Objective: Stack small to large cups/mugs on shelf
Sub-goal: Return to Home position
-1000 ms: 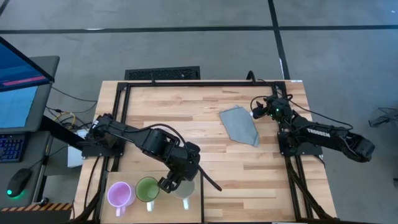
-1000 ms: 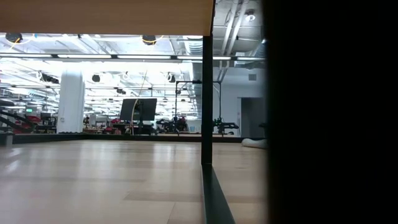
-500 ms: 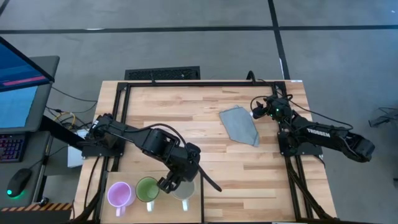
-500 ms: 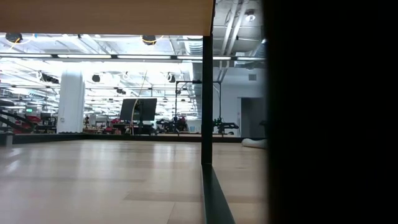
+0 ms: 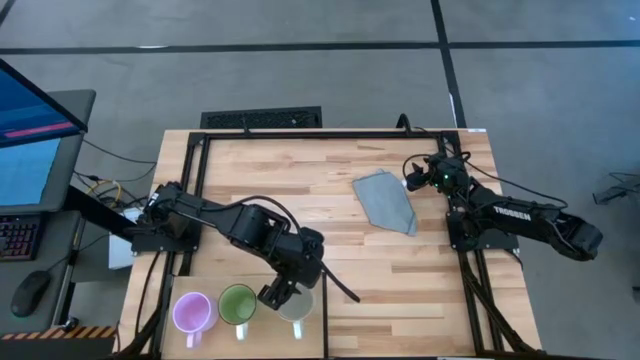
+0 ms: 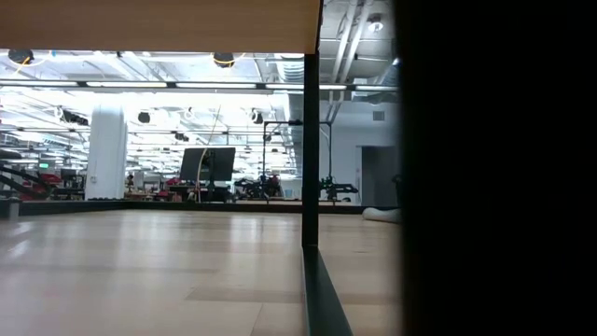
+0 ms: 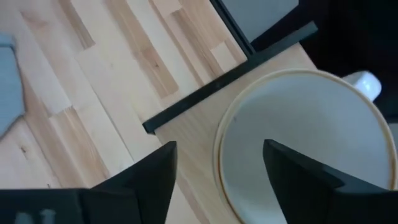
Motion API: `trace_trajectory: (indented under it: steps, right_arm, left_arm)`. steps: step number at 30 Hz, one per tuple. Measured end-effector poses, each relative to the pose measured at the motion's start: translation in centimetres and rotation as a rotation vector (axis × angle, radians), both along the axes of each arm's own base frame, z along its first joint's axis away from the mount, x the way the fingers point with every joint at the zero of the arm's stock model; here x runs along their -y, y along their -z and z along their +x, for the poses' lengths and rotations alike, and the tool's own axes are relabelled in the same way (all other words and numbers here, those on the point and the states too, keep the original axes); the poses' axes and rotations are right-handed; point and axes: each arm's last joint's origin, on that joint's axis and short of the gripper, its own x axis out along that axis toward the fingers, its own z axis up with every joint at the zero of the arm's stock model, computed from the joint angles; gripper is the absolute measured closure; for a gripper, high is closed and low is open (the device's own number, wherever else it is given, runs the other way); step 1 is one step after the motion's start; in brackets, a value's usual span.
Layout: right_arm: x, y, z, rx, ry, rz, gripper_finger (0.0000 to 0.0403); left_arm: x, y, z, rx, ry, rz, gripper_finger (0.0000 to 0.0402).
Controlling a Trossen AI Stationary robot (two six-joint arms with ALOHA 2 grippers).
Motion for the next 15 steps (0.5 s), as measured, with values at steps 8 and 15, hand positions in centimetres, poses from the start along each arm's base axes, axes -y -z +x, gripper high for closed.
trace_trajectory:
  steps: [8, 15]
  right_arm:
    - [0.0, 0.0, 0.0, 0.0, 0.0, 0.0, 0.0168]
    - [0.0, 0.0, 0.0, 0.0, 0.0, 0.0, 0.0168]
  left_arm:
    - [-0.04, 0.04, -0.07, -0.023, -0.039, -0.017, 0.0158]
    - [0.02, 0.05, -0.13, -0.048, -0.063, -0.049, 0.0157]
